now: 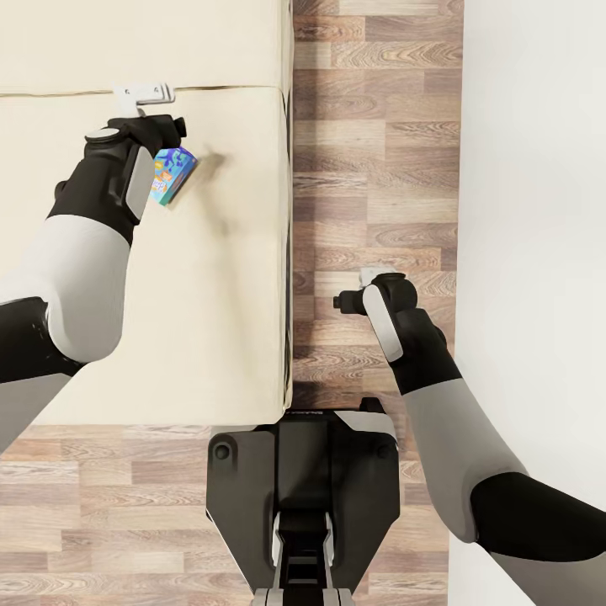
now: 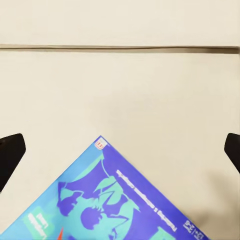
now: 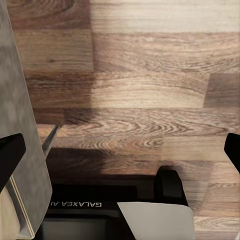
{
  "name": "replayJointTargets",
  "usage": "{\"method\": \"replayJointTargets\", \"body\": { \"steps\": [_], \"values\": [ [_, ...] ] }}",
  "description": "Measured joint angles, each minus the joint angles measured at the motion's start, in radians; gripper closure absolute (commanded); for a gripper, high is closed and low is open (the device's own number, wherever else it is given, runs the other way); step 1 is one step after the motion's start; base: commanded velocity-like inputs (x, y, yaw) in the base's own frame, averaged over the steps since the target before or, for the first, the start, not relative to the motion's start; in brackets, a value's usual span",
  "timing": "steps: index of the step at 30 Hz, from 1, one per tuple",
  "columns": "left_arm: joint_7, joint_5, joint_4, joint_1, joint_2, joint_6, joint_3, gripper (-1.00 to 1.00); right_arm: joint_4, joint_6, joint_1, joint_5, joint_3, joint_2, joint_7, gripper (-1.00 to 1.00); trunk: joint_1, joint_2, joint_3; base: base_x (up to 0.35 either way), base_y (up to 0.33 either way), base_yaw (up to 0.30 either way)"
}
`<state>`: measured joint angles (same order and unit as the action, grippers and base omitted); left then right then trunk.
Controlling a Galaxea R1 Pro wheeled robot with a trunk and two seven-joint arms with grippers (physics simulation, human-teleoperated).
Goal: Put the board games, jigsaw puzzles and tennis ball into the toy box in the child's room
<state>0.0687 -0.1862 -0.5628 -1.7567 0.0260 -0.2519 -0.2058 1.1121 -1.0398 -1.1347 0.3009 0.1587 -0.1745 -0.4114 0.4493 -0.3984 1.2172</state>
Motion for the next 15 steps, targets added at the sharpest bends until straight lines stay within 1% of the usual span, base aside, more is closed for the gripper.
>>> {"method": "replayJointTargets", "body": {
  "steps": [15],
  "values": [
    [-0.003,0.001,-0.007,0.002,0.001,-0.003,0.0,-1.0,-0.002,-0.003,0.0,-0.001,-0.001,0.0,0.0,-1.0,0.0,0.0,0.0,0.0,0.004,0.0]
  ]
}}
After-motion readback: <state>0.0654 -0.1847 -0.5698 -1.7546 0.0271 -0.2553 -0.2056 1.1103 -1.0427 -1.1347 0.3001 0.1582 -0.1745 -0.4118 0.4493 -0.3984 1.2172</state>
